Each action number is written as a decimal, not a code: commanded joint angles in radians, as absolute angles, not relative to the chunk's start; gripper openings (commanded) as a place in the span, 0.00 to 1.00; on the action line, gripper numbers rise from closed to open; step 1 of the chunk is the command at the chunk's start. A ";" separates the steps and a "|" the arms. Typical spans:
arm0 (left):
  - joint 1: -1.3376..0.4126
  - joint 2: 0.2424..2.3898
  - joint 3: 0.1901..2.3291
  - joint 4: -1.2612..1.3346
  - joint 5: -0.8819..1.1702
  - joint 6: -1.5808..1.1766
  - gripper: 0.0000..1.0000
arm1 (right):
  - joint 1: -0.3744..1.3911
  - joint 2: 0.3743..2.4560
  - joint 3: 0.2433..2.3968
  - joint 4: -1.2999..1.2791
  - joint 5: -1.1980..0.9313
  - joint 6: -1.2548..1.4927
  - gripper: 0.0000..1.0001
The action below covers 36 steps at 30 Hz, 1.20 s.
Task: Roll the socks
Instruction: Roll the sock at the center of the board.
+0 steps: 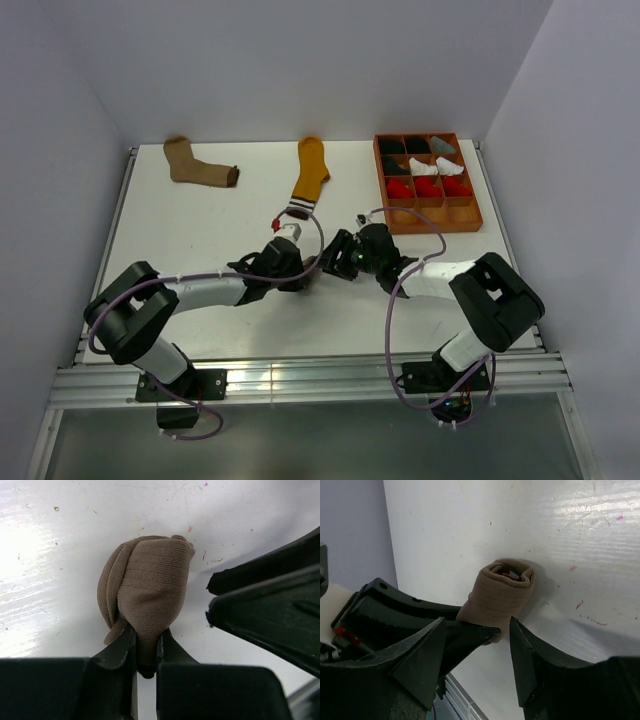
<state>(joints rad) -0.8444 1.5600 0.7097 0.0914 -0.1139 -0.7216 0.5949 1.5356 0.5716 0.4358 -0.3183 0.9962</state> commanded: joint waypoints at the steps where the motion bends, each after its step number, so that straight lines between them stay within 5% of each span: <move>1: -0.799 1.545 0.677 0.089 0.101 -0.794 0.01 | 0.591 1.546 0.546 0.601 -0.302 1.012 0.61; 7: -0.726 1.545 0.626 0.164 0.228 -0.854 0.01 | 0.591 1.637 0.520 0.745 -0.330 1.051 0.68; 18: -0.620 1.618 0.532 0.331 0.388 -0.937 0.01 | 0.592 1.812 0.528 0.864 -0.367 1.080 0.66; 24: -0.594 1.664 0.499 0.414 0.445 -0.973 0.01 | 0.592 1.825 0.537 0.853 -0.388 1.058 0.56; 27: -0.592 1.690 0.492 0.429 0.457 -0.976 0.04 | 0.594 1.810 0.566 0.775 -0.388 1.025 0.42; 30: -0.592 1.694 0.489 0.417 0.427 -0.965 0.15 | 0.600 1.781 0.603 0.639 -0.356 0.974 0.21; 31: -0.592 1.684 0.488 0.388 0.407 -0.953 0.26 | 0.600 1.775 0.613 0.602 -0.347 0.963 0.12; 36: -0.597 1.520 0.482 0.235 0.166 -0.888 0.58 | 0.610 1.729 0.701 0.320 -0.269 0.890 0.00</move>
